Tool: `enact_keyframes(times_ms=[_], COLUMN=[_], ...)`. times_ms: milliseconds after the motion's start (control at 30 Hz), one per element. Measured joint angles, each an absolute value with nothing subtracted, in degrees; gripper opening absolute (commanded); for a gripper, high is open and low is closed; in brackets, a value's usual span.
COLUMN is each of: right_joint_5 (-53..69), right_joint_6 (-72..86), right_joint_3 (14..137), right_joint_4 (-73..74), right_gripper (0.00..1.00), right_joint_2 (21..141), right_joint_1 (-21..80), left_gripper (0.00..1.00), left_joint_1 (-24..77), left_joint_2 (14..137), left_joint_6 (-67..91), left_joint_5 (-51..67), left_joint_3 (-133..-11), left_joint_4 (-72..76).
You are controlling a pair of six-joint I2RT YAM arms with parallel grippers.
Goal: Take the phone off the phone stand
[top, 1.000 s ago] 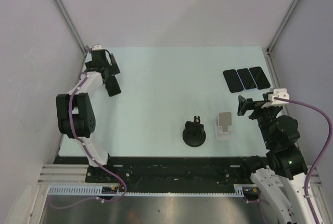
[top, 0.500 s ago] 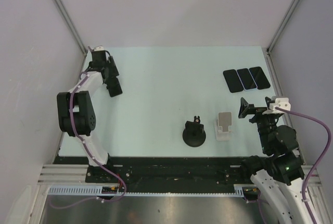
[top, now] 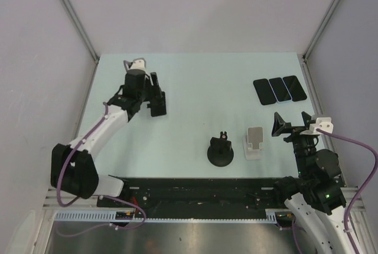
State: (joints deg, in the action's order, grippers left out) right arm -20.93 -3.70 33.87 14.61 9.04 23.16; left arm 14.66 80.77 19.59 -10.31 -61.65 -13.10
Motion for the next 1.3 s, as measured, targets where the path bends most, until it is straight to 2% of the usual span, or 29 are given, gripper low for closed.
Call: enact_keyframes(times_ms=[133,367,433,633,733,1000,1300], right_joint_5=[-21.5,-22.1,-22.2,-22.5,-22.7,-23.2,-23.4], right_joint_6=[-3.7,-3.7,-3.7,-3.7,-3.7,-3.7,-3.7], right_joint_3=[33.5,33.5,33.5,33.3,33.3,33.3,33.3], right_joint_4=[14.7,14.7,14.7,14.7,14.7,14.7,14.7], right_gripper=[0.96,0.95,0.95,0.95,0.95,0.95,0.95], right_joint_2=[8.6,8.4,8.4,8.4,8.4,8.8,9.5], right_joint_1=[24.1,24.4,24.4,24.4,24.4,24.4,24.4], left_gripper=[0.32,0.19,0.19,0.15,0.14,0.19,0.24], left_joint_1=[25.2,40.4,44.8,56.7,59.6,66.4,67.2], left_joint_2=[73.9,62.8,60.1,61.2,63.5,68.9,72.9], left_joint_6=[21.3,29.4,33.4,44.1,48.5,55.2,56.1], left_joint_5=[-11.9,-17.1,-19.1,-23.1,-24.6,-31.0,-35.7], left_joint_3=[-57.2,-50.0,-47.4,-42.7,-41.9,-42.1,-44.2], left_joint_4=[-15.5,-20.0,-20.7,-21.7,-22.6,-22.8,-22.5])
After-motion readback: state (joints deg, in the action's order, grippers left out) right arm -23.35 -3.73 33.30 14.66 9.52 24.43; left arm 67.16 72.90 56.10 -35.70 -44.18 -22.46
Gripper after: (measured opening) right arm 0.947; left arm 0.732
